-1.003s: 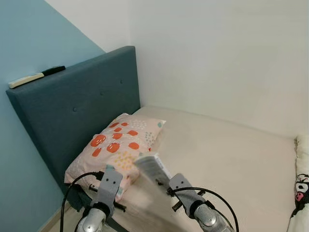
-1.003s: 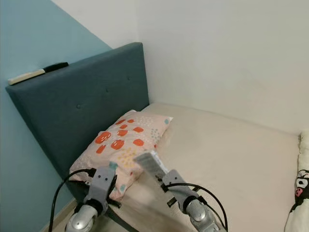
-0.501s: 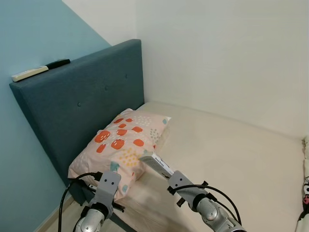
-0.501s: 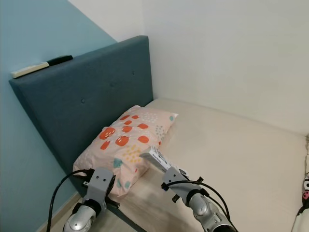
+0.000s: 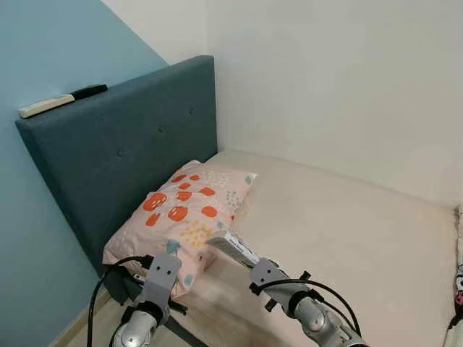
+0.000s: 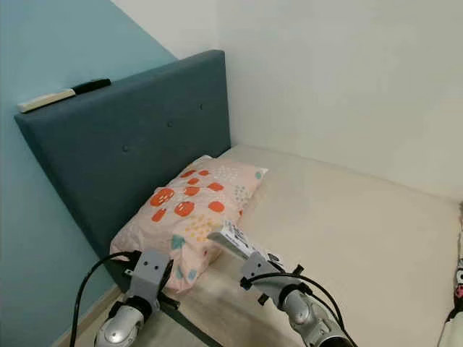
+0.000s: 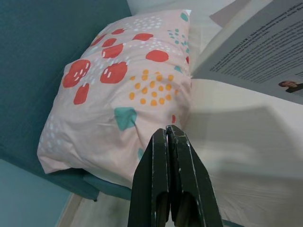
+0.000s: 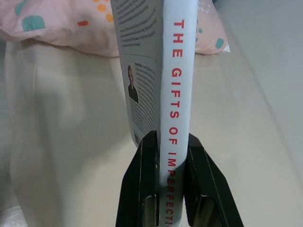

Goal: Clean up the room

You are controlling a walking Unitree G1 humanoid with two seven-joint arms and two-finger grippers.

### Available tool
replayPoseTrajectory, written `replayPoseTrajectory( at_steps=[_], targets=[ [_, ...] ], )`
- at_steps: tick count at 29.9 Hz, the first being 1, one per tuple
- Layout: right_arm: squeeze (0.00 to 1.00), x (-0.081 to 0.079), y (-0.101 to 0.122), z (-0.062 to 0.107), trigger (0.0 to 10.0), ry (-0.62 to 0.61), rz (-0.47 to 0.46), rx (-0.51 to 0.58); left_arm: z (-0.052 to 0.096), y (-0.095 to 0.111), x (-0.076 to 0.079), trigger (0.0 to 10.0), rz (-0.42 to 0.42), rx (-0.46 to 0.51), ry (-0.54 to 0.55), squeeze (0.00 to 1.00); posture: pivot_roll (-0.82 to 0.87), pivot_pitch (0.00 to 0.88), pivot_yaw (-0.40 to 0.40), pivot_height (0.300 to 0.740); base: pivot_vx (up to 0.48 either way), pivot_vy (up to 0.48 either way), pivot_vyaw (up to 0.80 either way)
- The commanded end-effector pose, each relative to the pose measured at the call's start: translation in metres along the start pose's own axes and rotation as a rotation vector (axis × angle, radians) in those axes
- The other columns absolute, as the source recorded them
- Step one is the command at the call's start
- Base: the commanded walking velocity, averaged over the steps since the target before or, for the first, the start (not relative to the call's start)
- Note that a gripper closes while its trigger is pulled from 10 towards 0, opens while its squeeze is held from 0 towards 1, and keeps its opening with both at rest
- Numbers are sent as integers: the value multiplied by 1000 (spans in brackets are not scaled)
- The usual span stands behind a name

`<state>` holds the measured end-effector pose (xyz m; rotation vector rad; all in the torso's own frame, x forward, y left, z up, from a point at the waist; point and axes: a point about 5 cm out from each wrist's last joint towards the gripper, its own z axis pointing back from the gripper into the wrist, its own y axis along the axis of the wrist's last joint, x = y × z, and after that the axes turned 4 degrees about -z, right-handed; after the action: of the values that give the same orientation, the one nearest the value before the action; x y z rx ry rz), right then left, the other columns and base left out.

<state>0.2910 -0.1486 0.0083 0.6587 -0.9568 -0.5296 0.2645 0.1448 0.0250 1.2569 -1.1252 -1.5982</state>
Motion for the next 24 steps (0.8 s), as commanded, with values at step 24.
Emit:
replayPoseTrajectory(
  at_steps=[24],
  targets=[
    [0, 4, -2, 0, 10000, -35, -15, -9, 2, 0, -2, 10000, -9, -3, -1, 0, -1, 30, 8, 647, 0, 0, 0]
  ],
)
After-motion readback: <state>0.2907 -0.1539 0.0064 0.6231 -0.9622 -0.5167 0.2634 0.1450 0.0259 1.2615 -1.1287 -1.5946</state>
